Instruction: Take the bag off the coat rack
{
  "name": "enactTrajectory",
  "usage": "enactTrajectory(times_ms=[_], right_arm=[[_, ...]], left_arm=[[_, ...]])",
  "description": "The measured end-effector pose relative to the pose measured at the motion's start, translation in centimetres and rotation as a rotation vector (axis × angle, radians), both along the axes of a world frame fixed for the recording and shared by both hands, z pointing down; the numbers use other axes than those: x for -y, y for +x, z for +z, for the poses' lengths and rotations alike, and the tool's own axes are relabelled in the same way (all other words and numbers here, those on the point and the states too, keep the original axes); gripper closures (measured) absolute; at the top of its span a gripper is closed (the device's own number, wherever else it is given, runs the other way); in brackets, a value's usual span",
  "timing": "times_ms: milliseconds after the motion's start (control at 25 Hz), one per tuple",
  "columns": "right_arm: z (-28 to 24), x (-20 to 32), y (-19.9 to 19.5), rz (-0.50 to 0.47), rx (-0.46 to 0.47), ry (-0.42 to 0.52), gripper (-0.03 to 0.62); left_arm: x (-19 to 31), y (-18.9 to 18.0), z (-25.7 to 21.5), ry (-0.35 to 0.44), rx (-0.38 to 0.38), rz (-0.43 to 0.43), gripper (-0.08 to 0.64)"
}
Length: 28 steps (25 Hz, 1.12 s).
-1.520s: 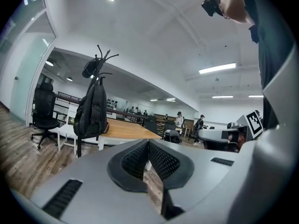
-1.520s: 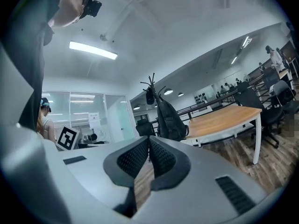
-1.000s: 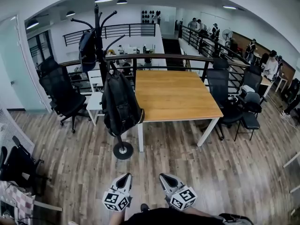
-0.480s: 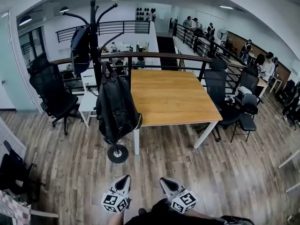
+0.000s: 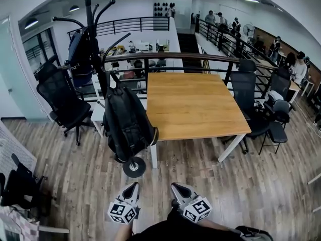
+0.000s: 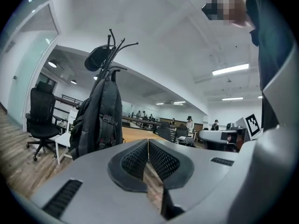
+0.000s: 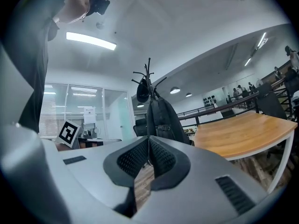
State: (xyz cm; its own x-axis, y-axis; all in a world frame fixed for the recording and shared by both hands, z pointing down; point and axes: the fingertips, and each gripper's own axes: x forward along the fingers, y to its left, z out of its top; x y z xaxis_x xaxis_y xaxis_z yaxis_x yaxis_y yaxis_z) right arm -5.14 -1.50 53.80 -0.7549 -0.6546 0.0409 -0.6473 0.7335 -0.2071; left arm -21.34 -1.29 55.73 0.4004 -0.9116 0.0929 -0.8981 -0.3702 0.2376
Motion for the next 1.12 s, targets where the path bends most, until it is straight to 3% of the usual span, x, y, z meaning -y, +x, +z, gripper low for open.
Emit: enactTrajectory(times_ms=[440,800,1120], right_arm=[[-2.0,11.7,3.4,-0.058,0.064,0.028,0.558],[0.2,17.1,6.0,-0.096,0.081,-0.023,0.558],[0.7,19.8,5.2,-0.146,0.094,-0.054,0.558]], left_arm=[[10.5,0.0,-5.1,0.072,0.097,-0.129,0.543],[14.1,-0.2,-5.0,0.063,0.114,-0.241,0.543],[15.7,-2.5,-6.0,0.053,0.137,-0.327,0.543]])
